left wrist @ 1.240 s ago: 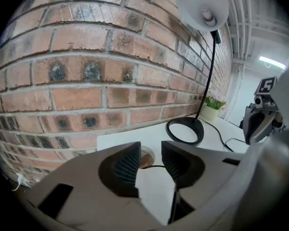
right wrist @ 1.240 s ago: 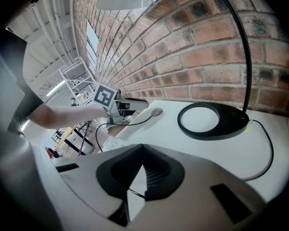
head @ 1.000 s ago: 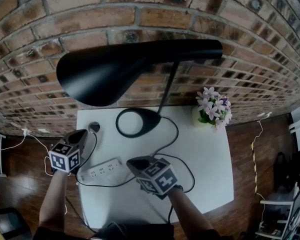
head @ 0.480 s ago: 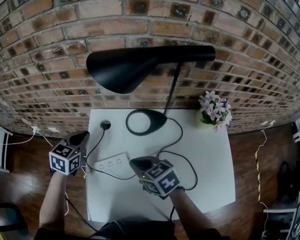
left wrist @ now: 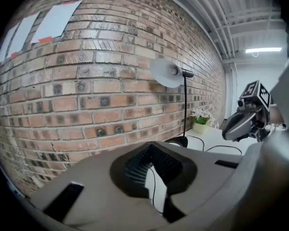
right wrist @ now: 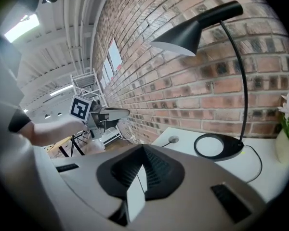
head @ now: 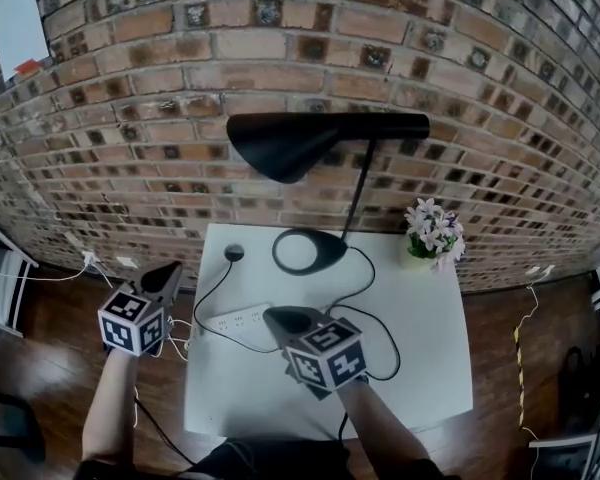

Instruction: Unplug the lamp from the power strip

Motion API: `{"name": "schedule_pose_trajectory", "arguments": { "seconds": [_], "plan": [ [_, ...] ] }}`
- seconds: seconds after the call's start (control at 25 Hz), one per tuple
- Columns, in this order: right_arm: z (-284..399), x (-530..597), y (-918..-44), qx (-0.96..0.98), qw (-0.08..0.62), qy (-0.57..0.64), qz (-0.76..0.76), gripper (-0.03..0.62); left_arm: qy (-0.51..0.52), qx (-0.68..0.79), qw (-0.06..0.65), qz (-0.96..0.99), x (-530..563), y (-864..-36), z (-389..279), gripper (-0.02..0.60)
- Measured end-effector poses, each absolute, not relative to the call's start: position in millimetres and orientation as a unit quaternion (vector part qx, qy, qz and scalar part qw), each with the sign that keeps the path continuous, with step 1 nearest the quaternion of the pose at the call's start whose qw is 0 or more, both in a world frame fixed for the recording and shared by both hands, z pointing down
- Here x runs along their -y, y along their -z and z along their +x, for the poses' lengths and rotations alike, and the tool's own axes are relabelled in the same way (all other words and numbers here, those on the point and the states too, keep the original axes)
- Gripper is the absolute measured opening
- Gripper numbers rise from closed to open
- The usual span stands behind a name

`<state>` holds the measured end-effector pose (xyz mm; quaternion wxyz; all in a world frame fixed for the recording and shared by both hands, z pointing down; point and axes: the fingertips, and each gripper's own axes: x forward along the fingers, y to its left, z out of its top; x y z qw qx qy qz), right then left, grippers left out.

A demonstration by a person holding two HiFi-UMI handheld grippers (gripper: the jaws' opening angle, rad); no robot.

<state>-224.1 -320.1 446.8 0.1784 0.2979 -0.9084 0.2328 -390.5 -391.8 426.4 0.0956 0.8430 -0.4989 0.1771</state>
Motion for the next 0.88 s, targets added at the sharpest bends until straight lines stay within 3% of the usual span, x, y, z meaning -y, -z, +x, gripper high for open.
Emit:
{"name": "schedule_pose_trajectory", "arguments": {
  "seconds": [0.88],
  "plan": [
    [-349, 238, -354, 0.959, 0.116, -0.167, 0.197, 0.003, -0.118, 0.551, 0.083, 0.822, 276, -370, -461, -0.008]
  ]
}}
